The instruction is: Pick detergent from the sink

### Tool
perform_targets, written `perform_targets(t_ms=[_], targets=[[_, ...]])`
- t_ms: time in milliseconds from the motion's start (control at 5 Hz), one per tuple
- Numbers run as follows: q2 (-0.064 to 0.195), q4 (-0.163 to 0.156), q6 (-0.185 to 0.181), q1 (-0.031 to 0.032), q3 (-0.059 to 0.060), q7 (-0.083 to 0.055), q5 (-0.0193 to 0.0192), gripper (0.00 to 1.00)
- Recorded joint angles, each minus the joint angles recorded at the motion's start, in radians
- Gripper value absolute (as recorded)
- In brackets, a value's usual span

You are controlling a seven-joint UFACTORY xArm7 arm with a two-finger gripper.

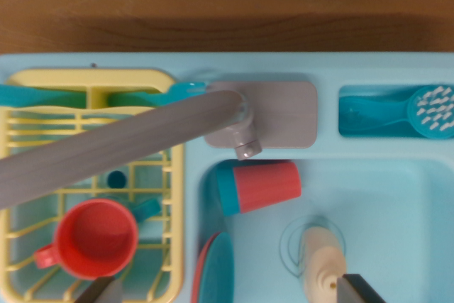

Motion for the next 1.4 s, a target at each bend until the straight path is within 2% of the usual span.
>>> perform_targets(t_ms=[200, 400, 600, 800, 1000, 1200, 1400], targets=[[0.011, -0.041, -0.044, -0.0058, -0.007, -0.019, 0.0015, 0.00], [0.011, -0.041, -0.044, -0.0058, -0.007, -0.019, 0.0015, 0.00], [0.022, -0.083, -0.089, -0.0118, -0.013, -0.040, 0.0031, 0.00], [0.022, -0.083, -0.089, -0.0118, -0.013, -0.040, 0.0031, 0.00], [0.034, -0.126, -0.136, -0.0181, -0.021, -0.060, 0.0047, 0.00], [0.034, -0.126, -0.136, -0.0181, -0.021, -0.060, 0.0047, 0.00], [0.046, -0.170, -0.183, -0.0244, -0.028, -0.082, 0.0063, 0.00]])
